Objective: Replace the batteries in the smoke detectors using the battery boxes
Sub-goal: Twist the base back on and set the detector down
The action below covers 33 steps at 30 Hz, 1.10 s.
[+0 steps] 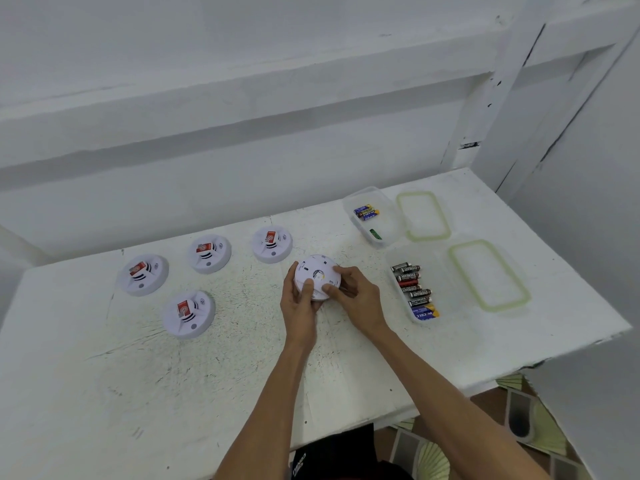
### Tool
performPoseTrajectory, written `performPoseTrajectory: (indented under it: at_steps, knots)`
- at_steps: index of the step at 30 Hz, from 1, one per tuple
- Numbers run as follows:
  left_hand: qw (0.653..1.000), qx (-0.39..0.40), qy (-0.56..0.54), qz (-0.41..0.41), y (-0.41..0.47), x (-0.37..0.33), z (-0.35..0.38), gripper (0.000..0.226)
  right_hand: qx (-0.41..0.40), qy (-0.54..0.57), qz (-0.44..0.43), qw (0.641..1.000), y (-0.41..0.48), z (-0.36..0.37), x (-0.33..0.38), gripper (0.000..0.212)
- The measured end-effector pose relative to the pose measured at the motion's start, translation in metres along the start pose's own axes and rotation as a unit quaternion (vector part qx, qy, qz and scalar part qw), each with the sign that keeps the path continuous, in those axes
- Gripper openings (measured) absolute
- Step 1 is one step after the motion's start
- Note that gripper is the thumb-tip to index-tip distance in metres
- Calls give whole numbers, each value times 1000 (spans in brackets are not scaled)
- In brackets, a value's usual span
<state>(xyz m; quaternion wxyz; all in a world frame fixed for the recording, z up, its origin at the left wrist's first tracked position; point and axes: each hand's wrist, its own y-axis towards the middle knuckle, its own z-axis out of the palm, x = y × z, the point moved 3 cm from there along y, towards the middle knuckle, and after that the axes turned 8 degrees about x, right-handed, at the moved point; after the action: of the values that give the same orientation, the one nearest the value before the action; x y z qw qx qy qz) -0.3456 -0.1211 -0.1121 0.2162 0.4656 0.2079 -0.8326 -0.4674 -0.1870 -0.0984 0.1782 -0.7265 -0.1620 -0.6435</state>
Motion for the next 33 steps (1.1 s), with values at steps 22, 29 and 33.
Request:
performPoseTrajectory:
  at_steps: [22,29,33]
  knots:
    - [999,-44,1,-12,2,3,1,42,15,-40,-15,999,-4,4,-3,73]
    - [999,-41,6,-18,4,-4,1,41,-5,-17,-19,1000,-5,3,-4,68]
    - [999,-30,7,-14,2,-4,1,43,22,-59,-44,997,-7,11,1,74]
